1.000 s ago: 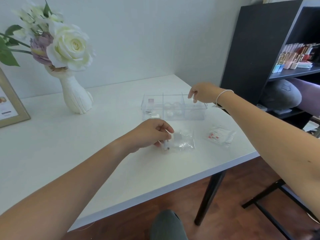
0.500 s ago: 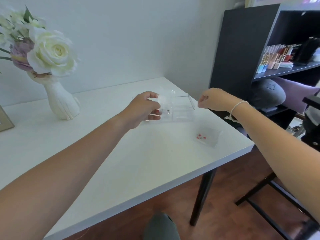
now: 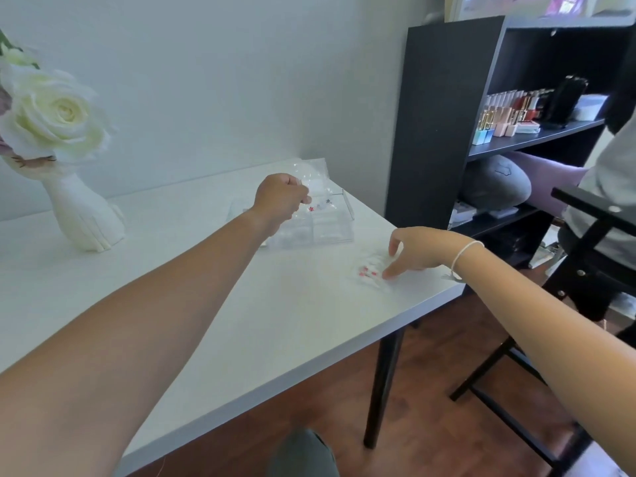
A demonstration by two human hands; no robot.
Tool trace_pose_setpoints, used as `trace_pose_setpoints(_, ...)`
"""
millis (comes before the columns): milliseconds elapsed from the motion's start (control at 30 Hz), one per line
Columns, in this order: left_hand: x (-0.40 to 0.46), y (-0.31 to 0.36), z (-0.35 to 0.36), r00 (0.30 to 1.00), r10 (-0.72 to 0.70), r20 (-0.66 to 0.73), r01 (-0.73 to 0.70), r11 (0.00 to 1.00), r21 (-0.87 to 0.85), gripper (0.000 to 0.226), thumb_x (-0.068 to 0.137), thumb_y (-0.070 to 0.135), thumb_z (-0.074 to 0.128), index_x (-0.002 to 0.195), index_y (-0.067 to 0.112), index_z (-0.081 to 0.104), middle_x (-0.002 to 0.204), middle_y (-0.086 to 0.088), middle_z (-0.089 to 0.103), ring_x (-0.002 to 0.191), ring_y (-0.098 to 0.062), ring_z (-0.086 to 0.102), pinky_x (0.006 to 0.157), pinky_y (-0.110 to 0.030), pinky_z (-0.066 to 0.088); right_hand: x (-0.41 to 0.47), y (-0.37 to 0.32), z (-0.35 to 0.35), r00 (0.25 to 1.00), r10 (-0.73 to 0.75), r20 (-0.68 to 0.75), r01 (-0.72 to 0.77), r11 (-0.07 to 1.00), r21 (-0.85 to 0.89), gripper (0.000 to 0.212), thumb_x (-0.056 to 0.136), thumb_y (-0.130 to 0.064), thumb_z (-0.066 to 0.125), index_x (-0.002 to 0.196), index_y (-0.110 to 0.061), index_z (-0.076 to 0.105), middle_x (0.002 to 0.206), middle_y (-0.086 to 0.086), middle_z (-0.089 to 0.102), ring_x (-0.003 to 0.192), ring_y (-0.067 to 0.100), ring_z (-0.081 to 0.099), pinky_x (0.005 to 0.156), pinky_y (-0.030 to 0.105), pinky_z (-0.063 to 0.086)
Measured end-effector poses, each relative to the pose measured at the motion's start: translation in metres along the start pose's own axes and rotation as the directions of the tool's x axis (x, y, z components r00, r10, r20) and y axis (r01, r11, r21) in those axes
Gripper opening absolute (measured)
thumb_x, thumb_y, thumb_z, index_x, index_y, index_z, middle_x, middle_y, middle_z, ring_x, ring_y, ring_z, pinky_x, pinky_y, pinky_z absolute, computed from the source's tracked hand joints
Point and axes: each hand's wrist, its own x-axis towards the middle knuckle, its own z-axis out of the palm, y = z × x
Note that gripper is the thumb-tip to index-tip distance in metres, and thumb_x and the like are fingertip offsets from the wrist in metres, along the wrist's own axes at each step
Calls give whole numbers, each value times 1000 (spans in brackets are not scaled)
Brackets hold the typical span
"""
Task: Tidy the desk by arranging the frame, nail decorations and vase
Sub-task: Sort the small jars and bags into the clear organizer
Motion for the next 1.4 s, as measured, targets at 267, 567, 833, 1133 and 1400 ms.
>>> trace_pose_setpoints(267,12,-6,13,997,72,-42,-64,986,154,10,79,5,52,81,15,51,99,-4,68,62,7,52,47,-11,34,13,9,2,1000,-20,-9,21,993,120,37,76,-33,72,104,-15,56,100,-2,49,92,19,46,77,27,35)
trace_pose_setpoints(567,27,-8,21,999,0,48,-17,932,363,53,74,5,63,126,9,51,121,-10,61,116,-21,50,85,-25,38,27,17,9,990,-58,-126,84,974,213,10,81,-21,66,77,-19,57,80,-5,55,83,19,52,63,22,39)
trace_pose_setpoints(833,30,-8,30,993,108,39,-110,801,589,50,82,12,56,131,18,49,139,1,48,125,-17,46,97,-27,37,33,21,11,976,-39,-215,92,966,240,10,82,-11,63,91,-16,64,88,-3,52,83,17,50,71,24,38)
trace_pose_setpoints(1133,25,-8,26,980,200,1,-149,727,671,17,81,12,51,88,20,64,109,-6,64,107,-26,50,82,-31,45,36,23,13,964,-53,-262,119,963,241,12,87,-9,52,83,-16,60,92,0,56,86,18,51,74,25,39)
trace_pose_setpoints(1400,10,-28,-28,941,336,-29,-272,807,524,25,88,26,53,108,19,66,112,-3,64,109,-25,53,93,-35,44,50,17,-26,840,-43,-540,289,878,381,11,88,-12,49,85,-19,57,86,0,62,82,16,55,59,17,37)
